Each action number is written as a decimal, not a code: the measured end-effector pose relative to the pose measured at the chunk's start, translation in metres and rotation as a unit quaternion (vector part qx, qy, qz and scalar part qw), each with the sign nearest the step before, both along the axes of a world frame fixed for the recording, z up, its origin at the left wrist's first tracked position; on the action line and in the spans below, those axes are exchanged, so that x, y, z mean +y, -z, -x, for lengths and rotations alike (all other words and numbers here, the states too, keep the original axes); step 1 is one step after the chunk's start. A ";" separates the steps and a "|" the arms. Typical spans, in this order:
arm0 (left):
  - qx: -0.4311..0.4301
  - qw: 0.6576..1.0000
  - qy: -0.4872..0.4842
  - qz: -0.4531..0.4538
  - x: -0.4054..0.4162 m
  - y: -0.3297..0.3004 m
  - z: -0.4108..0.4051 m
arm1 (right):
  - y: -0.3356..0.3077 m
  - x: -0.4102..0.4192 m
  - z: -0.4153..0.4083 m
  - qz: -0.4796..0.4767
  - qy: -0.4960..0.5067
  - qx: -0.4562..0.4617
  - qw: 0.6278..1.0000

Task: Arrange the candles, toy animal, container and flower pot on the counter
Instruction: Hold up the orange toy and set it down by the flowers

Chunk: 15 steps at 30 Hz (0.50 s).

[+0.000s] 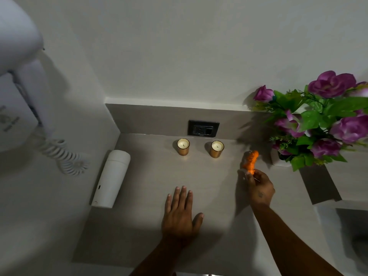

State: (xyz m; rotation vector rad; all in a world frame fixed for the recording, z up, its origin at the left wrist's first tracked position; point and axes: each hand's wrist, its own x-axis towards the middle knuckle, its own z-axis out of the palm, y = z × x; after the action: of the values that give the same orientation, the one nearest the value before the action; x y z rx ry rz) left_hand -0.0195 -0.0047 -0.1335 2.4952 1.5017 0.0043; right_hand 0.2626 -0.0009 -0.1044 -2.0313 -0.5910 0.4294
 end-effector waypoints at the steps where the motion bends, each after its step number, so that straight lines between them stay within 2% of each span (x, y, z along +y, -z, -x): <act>1: 0.001 1.000 0.000 0.002 0.000 0.000 0.000 | 0.000 0.000 0.000 0.002 0.000 -0.002 1.000; 15: 0.002 1.000 0.000 0.001 0.001 0.005 0.000 | 0.003 -0.005 -0.001 -0.007 0.007 -0.016 1.000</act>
State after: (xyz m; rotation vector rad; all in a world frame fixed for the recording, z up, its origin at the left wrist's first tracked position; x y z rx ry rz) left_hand -0.0199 -0.0033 -0.1387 2.4952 1.5024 -0.0011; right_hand 0.2636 -0.0054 -0.1071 -2.0307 -0.5968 0.3827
